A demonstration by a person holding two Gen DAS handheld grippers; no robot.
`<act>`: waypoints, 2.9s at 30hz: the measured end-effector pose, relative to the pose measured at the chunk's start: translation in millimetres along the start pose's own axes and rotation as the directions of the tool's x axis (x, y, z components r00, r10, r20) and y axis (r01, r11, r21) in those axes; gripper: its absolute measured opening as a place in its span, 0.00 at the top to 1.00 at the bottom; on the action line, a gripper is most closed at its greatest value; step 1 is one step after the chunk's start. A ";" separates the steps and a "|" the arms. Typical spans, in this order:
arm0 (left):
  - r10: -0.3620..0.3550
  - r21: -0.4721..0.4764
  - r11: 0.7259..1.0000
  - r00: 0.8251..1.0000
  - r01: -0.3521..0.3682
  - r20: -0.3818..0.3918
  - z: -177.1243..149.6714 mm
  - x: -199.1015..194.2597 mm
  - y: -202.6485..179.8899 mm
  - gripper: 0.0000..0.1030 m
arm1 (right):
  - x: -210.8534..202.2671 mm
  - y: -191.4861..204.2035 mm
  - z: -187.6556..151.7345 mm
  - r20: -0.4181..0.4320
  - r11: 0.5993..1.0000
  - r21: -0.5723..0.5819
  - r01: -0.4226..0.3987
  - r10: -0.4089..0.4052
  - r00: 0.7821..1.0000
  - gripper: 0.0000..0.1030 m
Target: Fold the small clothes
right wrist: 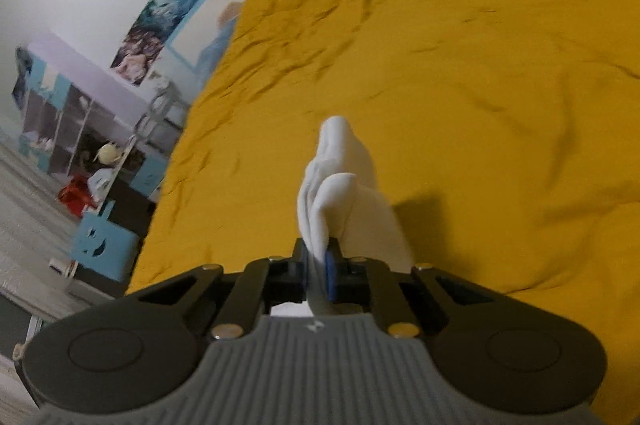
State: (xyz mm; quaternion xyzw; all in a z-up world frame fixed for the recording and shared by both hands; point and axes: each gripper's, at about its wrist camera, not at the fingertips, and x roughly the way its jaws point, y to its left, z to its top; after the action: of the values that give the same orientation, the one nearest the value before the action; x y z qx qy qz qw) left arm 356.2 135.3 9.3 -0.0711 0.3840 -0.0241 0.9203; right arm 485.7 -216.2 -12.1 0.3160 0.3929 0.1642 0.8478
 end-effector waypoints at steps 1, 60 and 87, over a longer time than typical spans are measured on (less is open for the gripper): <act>0.003 -0.016 1.000 1.000 -0.003 0.009 -1.7 -8.1 9.9 0.85 | 5.5 16.5 -3.3 -0.006 1.000 -0.011 -0.011 0.011 1.000 0.96; -0.317 -0.620 0.739 0.948 0.263 0.025 -131.4 -60.3 131.5 0.29 | -36.9 102.4 -230.3 -0.097 0.767 -0.631 0.120 -0.231 0.968 0.55; -0.265 -0.534 0.807 0.963 0.254 0.056 -101.6 -68.0 110.3 0.88 | -23.7 73.3 -229.9 -0.008 0.743 -0.638 0.202 -0.269 0.963 0.97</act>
State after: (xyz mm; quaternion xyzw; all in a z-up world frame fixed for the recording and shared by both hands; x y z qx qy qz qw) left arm 235.0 239.7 -30.0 -0.3769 0.3716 -0.0419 0.8474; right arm 291.4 -80.5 -63.0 -0.0474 0.3932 0.1936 0.8976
